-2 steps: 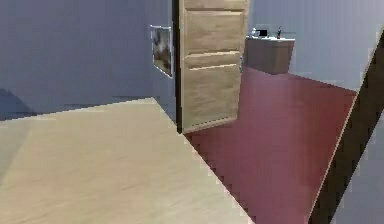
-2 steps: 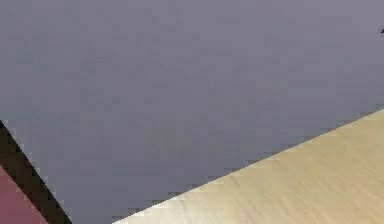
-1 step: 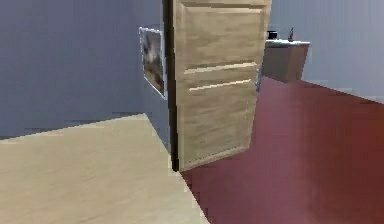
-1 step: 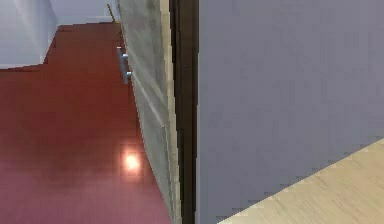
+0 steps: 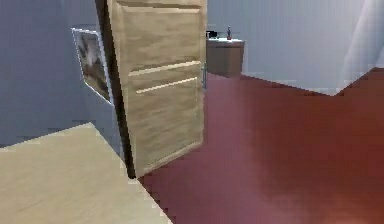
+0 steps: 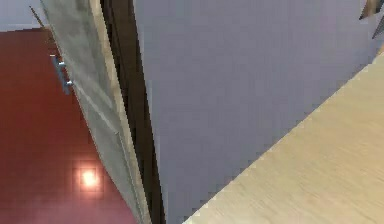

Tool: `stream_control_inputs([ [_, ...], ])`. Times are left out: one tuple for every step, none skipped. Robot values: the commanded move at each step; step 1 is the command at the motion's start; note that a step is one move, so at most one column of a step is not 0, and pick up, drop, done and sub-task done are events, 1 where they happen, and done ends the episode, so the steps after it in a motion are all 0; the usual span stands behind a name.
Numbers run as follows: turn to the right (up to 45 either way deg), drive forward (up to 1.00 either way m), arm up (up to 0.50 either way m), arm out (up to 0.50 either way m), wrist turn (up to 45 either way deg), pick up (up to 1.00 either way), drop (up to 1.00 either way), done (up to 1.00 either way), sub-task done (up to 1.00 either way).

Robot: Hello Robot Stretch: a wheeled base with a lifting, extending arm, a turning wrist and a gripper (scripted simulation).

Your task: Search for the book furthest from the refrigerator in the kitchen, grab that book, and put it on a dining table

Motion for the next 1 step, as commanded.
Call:
stream_control_inputs([
  [0.0,0.50,0.00,0.00,0.0,0.00,0.00,0.00,0.00],
])
